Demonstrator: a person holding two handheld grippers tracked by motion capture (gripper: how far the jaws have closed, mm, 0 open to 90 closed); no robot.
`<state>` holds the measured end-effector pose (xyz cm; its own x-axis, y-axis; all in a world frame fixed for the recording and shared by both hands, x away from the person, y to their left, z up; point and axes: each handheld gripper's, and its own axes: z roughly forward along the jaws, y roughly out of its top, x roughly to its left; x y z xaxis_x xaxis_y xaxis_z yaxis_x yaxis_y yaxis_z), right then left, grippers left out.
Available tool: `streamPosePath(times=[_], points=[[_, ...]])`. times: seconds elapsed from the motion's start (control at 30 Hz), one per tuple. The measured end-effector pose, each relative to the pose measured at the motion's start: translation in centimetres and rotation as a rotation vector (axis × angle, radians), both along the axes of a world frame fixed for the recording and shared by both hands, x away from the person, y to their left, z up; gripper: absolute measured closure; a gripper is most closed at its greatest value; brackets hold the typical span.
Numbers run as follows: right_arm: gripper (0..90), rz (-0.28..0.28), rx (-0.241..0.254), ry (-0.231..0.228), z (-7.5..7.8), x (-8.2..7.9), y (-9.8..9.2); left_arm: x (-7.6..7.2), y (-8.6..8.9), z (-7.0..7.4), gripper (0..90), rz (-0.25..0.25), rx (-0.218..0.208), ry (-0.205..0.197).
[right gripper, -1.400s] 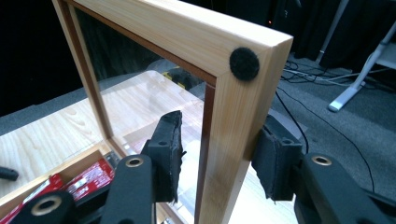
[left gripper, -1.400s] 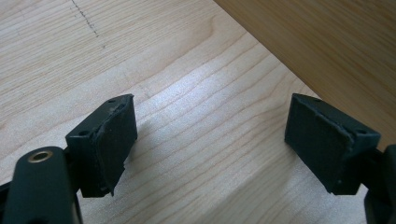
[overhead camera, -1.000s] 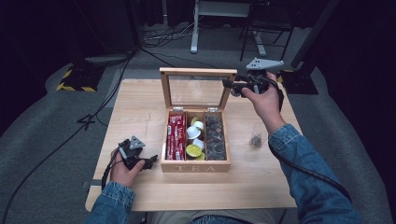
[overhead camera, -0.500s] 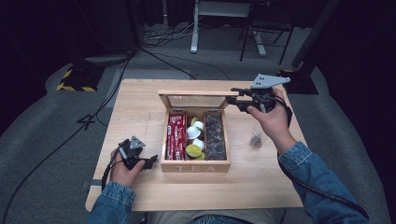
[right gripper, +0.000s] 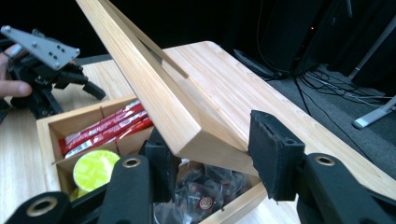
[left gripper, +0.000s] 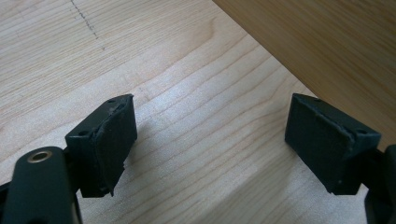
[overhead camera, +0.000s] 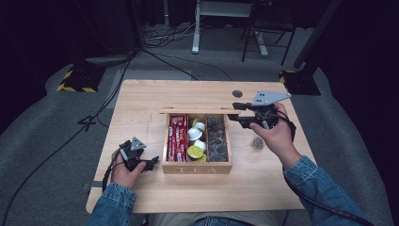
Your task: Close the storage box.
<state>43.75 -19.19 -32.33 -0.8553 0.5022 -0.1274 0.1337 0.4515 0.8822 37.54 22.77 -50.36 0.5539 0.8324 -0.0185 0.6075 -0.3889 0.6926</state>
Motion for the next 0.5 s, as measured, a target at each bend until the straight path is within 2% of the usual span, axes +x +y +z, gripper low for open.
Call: streamPosePath(times=[0.33, 0.5], points=[[47.2, 0.009, -0.032, -0.020, -1.6, -1.5, -0.1, 0.0, 0.0, 0.0, 17.1, 0.000, -0.002, 0.003], [43.9, 0.010, -0.046, -0.015, -2.5, -2.2, -0.1, 0.0, 0.0, 0.0, 17.1, -0.001, -0.002, 0.003]])
